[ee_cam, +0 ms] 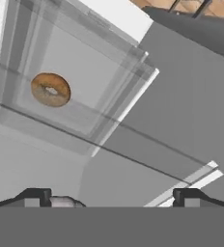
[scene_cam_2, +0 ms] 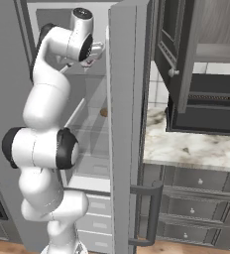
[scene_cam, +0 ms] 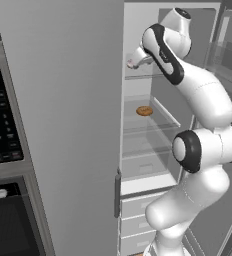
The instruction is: Retrieve the bottle and the shaker from the cabinet and place them next to the mixing bowl on the counter. Then add garlic from the fridge to the mixing bowl.
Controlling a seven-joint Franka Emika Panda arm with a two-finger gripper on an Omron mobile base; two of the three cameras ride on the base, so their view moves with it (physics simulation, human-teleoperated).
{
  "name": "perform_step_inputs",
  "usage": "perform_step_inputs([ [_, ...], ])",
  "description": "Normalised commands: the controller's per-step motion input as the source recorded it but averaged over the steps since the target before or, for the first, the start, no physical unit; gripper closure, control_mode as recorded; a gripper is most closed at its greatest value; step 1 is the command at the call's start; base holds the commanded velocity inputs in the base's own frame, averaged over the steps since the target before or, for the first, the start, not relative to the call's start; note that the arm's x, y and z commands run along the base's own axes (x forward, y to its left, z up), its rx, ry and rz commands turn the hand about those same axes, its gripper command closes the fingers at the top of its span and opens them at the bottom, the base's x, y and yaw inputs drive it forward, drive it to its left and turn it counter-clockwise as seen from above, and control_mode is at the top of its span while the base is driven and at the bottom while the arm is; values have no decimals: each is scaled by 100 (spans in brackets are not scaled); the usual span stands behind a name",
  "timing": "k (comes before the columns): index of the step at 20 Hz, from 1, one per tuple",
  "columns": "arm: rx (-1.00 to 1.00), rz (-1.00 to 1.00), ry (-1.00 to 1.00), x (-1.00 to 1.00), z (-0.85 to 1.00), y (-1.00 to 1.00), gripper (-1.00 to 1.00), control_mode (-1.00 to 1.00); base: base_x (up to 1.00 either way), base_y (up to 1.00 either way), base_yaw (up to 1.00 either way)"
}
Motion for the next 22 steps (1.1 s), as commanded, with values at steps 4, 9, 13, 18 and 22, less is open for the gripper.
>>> perform_step_inputs([
  [4, 0, 0, 0, 64, -10, -1, -100, -100, 0, 0, 0],
  [9, 0, 0, 0, 57, -16, -1, -100, -100, 0, 0, 0],
  [13, 0, 0, 0, 49, -24, -1, -100, -100, 0, 0, 0],
  [18, 0, 0, 0, 46, -24, 0, -100, -100, 0, 0, 0],
  [22, 0, 0, 0, 22, -16, 0, -100, -100, 0, 0, 0],
])
